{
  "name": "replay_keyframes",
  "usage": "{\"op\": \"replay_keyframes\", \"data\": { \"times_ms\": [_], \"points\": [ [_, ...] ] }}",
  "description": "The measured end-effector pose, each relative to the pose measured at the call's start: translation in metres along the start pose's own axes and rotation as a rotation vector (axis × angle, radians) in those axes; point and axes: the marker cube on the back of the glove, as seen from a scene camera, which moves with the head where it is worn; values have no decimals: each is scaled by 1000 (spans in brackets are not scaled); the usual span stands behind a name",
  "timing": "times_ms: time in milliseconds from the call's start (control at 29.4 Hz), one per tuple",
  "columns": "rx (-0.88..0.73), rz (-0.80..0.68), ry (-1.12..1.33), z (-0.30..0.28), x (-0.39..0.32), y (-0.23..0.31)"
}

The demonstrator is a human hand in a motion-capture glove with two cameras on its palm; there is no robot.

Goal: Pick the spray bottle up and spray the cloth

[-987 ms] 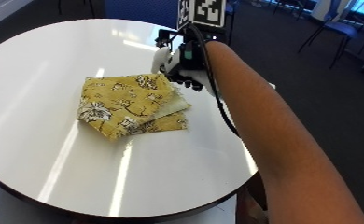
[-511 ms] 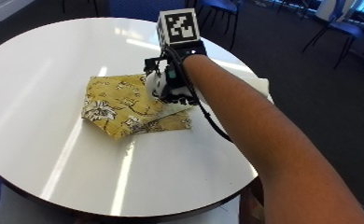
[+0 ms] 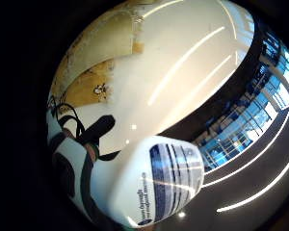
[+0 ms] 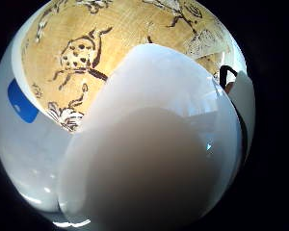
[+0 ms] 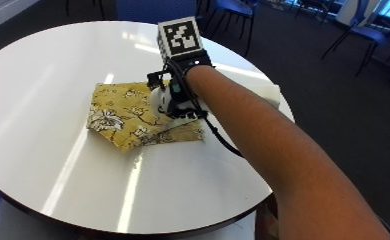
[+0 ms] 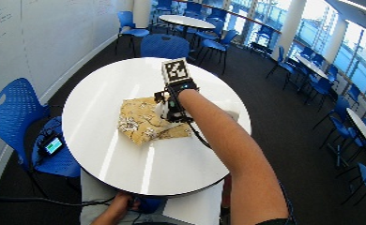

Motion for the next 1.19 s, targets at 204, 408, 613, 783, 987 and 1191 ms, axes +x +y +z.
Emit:
{"op": "replay_keyframes", "data": {
  "times_ms": [204,408,613,783,987,1191],
  "points": [
    [1,7,14,2,-4,-4],
    [-1,-12,11,0,-5,-1],
    [27,-45,-23,-10,-4,9],
    [61,-131,-85,-21,-9,19],
    [142,-231,-141,-38,-19,28],
    [269,-461,-320,-57,-32,51]
  ]
}}
